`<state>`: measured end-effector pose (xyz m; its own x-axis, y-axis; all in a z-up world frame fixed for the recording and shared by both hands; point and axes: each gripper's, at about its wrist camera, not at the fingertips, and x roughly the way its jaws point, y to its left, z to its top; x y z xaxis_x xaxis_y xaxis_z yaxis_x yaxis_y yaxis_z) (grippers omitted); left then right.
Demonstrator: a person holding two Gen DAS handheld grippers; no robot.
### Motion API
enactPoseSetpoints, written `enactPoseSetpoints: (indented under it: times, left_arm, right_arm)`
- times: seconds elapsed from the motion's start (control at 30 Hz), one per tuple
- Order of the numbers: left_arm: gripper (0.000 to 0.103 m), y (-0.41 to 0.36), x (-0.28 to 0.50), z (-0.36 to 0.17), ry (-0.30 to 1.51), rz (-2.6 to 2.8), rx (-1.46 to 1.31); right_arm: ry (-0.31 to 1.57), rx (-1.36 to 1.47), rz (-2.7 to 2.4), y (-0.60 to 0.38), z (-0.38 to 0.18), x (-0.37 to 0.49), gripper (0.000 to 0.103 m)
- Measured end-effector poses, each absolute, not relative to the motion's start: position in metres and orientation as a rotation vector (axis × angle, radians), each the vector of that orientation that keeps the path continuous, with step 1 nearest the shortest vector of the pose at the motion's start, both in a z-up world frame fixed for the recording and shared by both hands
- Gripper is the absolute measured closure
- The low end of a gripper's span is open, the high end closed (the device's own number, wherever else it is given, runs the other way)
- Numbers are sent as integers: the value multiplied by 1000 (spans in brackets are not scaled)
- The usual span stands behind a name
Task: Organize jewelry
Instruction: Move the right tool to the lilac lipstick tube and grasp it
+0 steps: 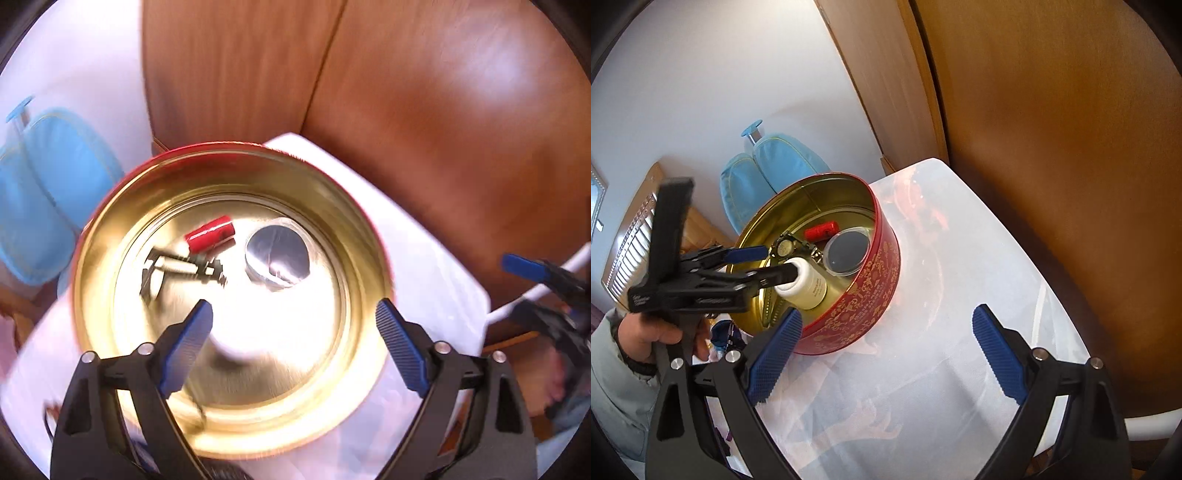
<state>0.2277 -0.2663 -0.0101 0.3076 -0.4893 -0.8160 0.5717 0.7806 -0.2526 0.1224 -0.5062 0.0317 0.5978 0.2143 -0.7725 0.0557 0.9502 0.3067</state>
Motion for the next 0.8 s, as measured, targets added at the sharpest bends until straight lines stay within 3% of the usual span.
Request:
enactPoseSetpoints:
  times: [0.13,0.4,0.6,0.8]
  left_arm:
    - [15,-187,154,2,1025,-587,-130]
    - [15,-49,38,-19,1135,-93,-265]
    - [15,-27,9,-34,1143,-73,-262]
    - [15,-26,14,-64,1197,-146,-70]
  right_arm:
    - [939,291,194,-491,32,113,9]
    - [1071,171,468,-406,-2,108,7]
    - [1087,38,654,-325,0,94,7]
    - [1171,-67,643,-267,-25,71,7]
